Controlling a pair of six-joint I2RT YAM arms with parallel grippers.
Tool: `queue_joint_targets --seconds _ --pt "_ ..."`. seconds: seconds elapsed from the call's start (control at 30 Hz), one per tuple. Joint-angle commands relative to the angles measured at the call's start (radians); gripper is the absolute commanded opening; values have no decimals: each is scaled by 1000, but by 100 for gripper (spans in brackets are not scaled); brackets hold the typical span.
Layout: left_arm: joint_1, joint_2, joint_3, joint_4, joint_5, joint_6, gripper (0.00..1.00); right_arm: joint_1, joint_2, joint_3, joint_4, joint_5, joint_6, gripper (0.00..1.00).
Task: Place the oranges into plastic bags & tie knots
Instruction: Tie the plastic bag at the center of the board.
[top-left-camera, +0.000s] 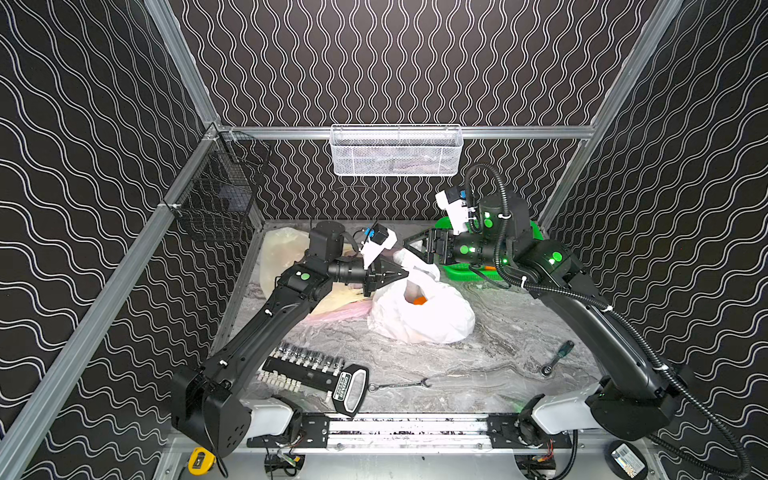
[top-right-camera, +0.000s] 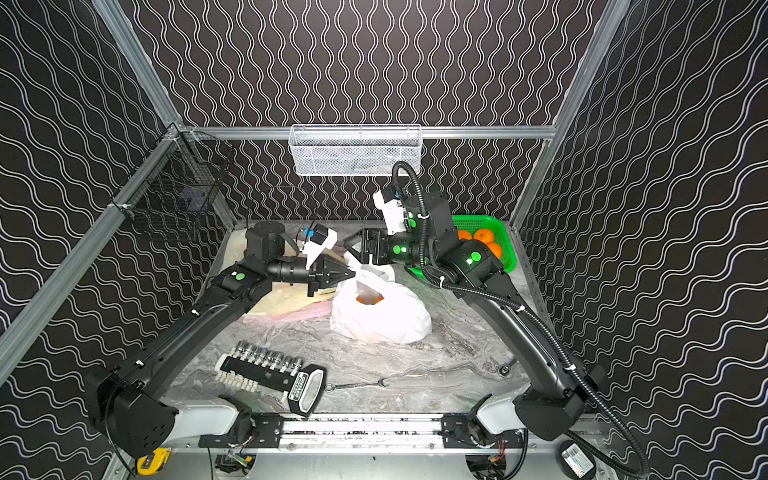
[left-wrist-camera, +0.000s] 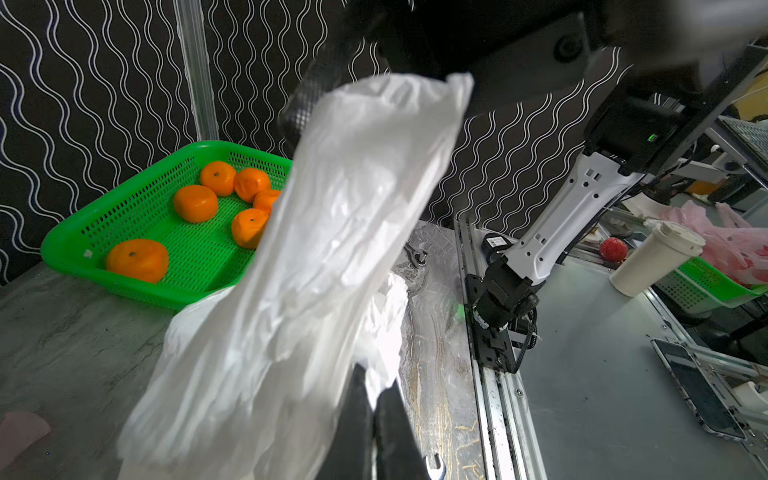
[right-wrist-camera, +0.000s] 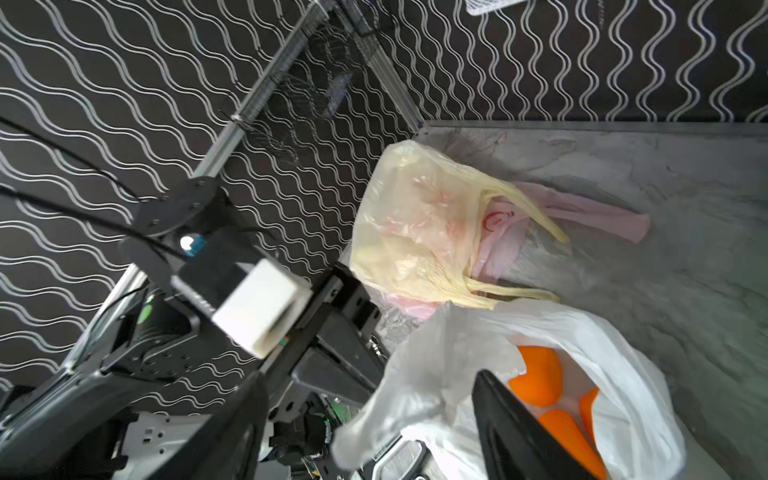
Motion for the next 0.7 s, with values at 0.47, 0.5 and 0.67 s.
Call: queue_joint_targets --seconds 0.47,0.5,0.67 --pt "-1 -2 -27 87 -7 -45 0 2 30 38 -38 59 5 28" --pt "-1 -3 -28 91 -10 -48 0 3 30 38 -35 61 3 25" --pt "-4 0 -45 153 -36 -106 0 2 23 21 3 77 -9 13"
